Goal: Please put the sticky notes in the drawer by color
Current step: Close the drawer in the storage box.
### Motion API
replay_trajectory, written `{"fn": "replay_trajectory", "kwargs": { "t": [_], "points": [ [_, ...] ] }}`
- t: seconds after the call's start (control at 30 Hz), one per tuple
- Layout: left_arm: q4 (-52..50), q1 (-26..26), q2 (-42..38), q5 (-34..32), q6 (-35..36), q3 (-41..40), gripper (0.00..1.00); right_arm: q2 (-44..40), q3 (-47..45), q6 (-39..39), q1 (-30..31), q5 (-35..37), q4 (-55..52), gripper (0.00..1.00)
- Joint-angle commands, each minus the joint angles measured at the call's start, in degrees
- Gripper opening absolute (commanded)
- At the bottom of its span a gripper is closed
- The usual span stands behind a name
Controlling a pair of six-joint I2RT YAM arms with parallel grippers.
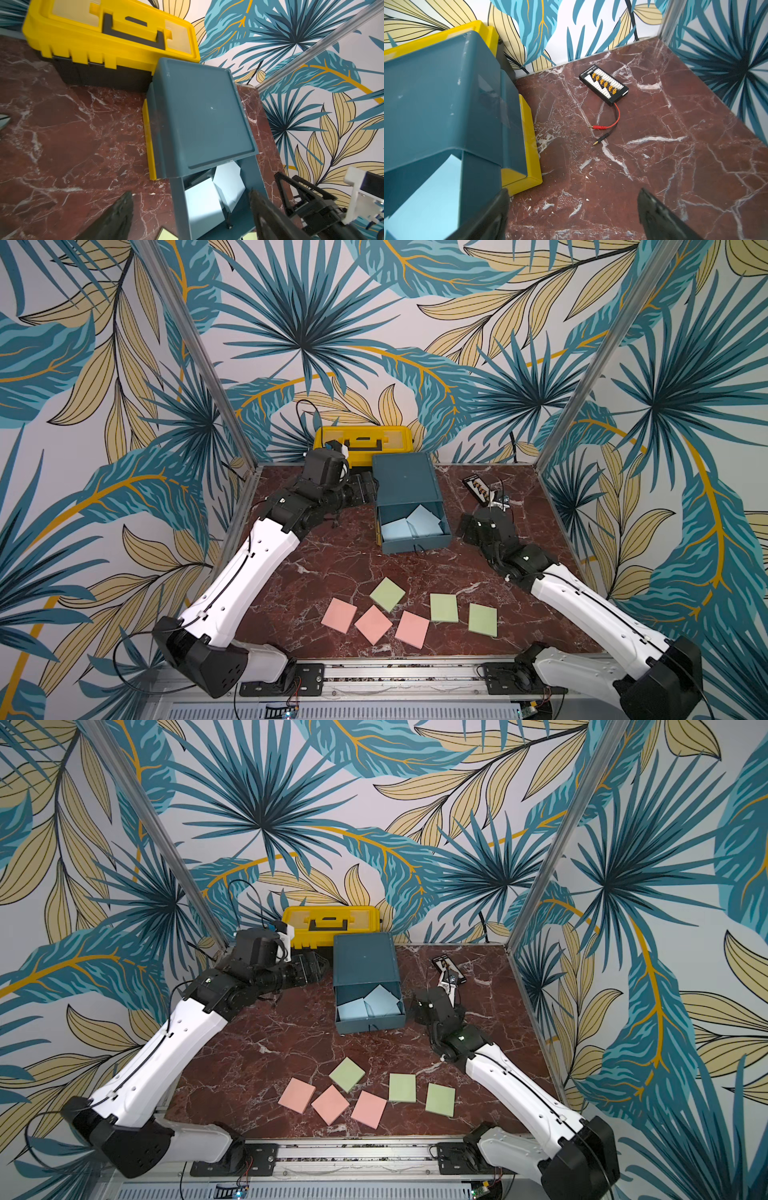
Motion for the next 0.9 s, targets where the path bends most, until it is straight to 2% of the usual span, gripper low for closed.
{"fn": "replay_trajectory", "kwargs": {
  "t": [0.0, 0.17, 0.23, 0.3, 0.37, 0.6, 0.87],
  "points": [
    [-2.78, 1.21, -1.08, -0.94, -0.81, -5.21, 0.89, -6.57, -3.79, -1.46, 0.33, -3.43, -3.59, 0.89],
    [-2.83, 2.24, -2.26, -0.94, -1.95, -9.11, 0.89, -13.61, -8.42, -3.78, 2.09, -12.48, -3.56, 0.69],
    [-2.99, 2.78, -2.31, -0.82, -2.01, -9.74, 0.89, -15.15, -10.02, -3.5, 2.49, -18.06, -2.21, 0.45],
    [-3.02, 3.05, -2.22, -0.76, -2.04, -10.02, 0.89, -15.26, -11.17, -2.62, 3.04, -21.93, -0.27, 0.29],
    [-3.31, 3.21, -2.02, -0.81, -2.04, -10.09, 0.89, -14.2, -11.85, -1.87, 3.71, -24.42, 1.91, 0.18],
    [-4.33, 4.04, -2.39, -1.37, -2.19, -11.67, 0.89, -5.35, -10.79, 0.28, 5.46, -29.01, 11.96, 0.17],
    [-3.77, 5.2, -3.18, -0.06, -2.63, -13.57, 0.9, 2.35, -7.0, -0.16, 7.15, -28.54, 17.63, 0.21]
  ]
}}
